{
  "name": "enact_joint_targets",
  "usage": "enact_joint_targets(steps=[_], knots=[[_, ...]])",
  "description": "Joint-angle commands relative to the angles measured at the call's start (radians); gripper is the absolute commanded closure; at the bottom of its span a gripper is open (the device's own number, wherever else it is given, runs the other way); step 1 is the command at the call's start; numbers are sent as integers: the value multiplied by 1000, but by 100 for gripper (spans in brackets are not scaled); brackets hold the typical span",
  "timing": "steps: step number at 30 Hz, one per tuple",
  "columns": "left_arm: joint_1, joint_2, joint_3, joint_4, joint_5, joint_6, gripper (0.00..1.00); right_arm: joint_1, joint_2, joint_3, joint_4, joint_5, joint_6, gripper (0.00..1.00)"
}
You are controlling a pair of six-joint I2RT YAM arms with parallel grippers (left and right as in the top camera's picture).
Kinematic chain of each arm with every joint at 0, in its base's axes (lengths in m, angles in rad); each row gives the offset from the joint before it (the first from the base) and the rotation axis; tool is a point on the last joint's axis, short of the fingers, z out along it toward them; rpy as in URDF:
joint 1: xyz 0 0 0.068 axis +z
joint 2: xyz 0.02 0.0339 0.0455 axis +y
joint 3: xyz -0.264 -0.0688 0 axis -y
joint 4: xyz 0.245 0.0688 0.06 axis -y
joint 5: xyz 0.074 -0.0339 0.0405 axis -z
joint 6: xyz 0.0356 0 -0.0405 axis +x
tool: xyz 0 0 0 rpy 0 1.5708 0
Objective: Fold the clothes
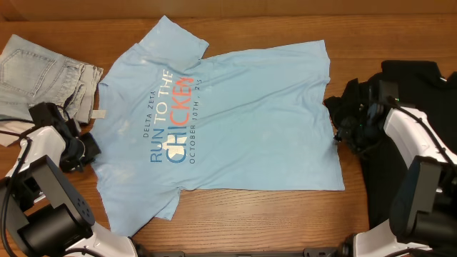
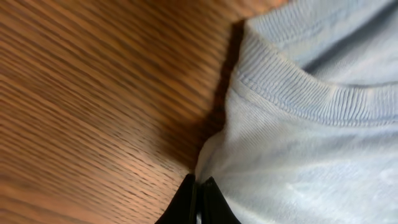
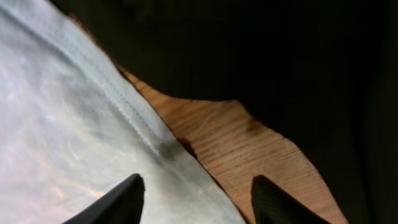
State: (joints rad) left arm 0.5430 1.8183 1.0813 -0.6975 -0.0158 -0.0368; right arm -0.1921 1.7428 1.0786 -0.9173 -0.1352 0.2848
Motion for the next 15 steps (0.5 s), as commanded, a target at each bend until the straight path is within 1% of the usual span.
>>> enact_joint_targets(steps=[1, 6, 8, 12, 15], knots=[[-5, 5, 40, -2, -39, -34, 96, 11, 6, -40, 48, -114, -80, 44], [-4, 5, 40, -9, -87, -103, 96, 41, 48, -59, 92, -114, -80, 45], [-5, 5, 40, -6, -84, -103, 96, 48, 61, -59, 100, -135, -89, 45], [-5, 5, 40, -6, -85, -102, 96, 57, 63, -59, 105, -212, -158, 45], [-5, 5, 40, -1, -85, -102, 96, 63, 65, -59, 117, -215, -163, 51]])
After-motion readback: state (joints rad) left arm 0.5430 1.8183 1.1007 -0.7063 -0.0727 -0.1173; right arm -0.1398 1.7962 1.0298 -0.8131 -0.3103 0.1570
